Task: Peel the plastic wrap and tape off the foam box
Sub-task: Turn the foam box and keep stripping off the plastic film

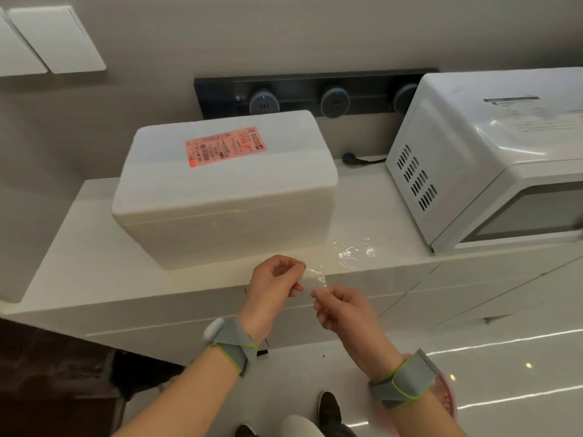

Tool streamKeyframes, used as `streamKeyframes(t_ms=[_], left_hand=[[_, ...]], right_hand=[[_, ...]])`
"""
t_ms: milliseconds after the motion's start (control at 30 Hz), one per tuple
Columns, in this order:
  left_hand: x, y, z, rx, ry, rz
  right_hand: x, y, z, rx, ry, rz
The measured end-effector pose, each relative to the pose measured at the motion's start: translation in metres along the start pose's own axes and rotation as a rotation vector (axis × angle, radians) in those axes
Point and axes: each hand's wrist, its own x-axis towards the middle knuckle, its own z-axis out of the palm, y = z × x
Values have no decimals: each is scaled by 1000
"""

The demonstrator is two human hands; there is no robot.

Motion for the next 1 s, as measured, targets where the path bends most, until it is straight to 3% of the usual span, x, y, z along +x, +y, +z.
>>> streamKeyframes(t_ms=[133, 300, 567, 1000], left_hand=[[16, -6, 10, 312, 112, 143], [24, -17, 22, 497, 204, 289], [32, -21, 34, 577, 268, 351], [38, -25, 41, 674, 320, 391]], right_hand=[[12, 4, -6, -55, 122, -12], [23, 15, -8, -109, 205, -29], [28, 23, -8, -154, 304, -54], [31, 22, -11, -156, 330, -42]])
